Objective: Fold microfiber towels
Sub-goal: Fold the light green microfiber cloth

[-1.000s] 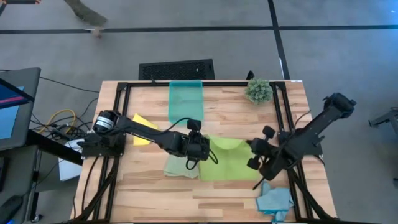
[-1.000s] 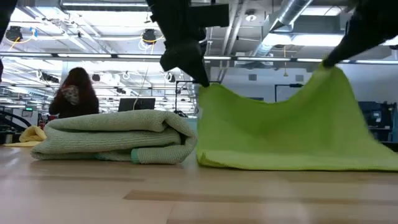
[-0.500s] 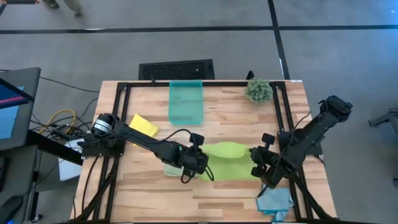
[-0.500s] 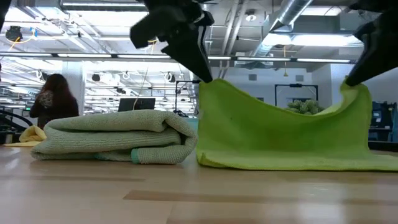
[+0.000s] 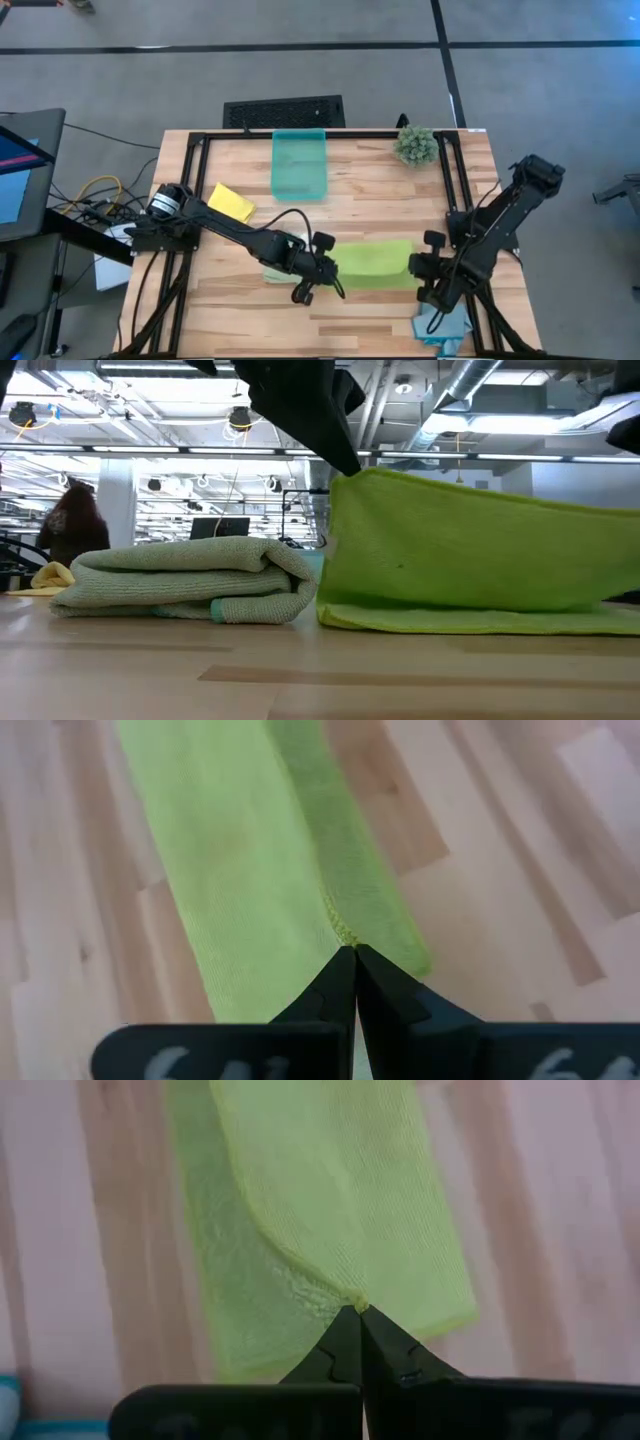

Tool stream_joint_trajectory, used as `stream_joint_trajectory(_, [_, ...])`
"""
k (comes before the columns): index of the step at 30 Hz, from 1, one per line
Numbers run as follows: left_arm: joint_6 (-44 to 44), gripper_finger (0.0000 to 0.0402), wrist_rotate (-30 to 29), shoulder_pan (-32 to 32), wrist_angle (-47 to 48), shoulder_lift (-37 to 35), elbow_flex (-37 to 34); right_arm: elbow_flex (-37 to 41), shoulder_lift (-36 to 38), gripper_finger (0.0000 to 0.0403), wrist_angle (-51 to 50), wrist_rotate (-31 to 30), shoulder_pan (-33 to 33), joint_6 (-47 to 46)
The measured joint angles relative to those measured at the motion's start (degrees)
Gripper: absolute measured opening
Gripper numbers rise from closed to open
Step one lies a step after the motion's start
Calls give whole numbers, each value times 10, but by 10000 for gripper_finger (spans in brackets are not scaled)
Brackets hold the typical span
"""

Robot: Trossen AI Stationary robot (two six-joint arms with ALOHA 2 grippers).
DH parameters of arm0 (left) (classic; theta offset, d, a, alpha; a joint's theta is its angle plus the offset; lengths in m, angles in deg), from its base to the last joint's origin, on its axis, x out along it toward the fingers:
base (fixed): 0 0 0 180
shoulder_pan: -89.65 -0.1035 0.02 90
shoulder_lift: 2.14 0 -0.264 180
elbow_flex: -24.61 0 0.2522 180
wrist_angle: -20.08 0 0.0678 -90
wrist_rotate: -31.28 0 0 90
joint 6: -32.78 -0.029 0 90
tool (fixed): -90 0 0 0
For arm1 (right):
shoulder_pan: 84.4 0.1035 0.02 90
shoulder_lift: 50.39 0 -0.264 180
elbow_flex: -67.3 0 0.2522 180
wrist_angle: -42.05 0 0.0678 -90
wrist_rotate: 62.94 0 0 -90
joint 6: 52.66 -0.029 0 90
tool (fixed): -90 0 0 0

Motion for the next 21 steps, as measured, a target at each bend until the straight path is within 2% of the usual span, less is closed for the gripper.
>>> stream_joint_trajectory(4, [8, 0, 17, 1, 2, 0, 0, 0, -25, 10, 10, 34, 0, 4])
stream_joint_trajectory(9, [5, 0, 43, -1, 1, 12, -2, 0, -44, 10, 16, 37, 1, 25])
stream_joint_trajectory(12, [-4, 0, 41, -6, -15, 21, 1, 0, -43, 10, 15, 34, 1, 31])
stream_joint_trajectory(14, [-11, 0, 18, -9, 0, 23, -2, 0, -38, 10, 8, 16, 1, 31])
stream_joint_trajectory(17, [-31, 0, -66, -13, -11, 22, -1, 0, -39, 10, -15, -37, -1, 14])
stream_joint_trajectory(19, [-36, 0, -185, -13, -11, 22, 1, 0, -39, 10, -53, -103, -13, -49])
stream_joint_trajectory(21, [-34, 0, -331, -16, -18, 22, 4, 0, -36, 8, -113, -161, -33, -138])
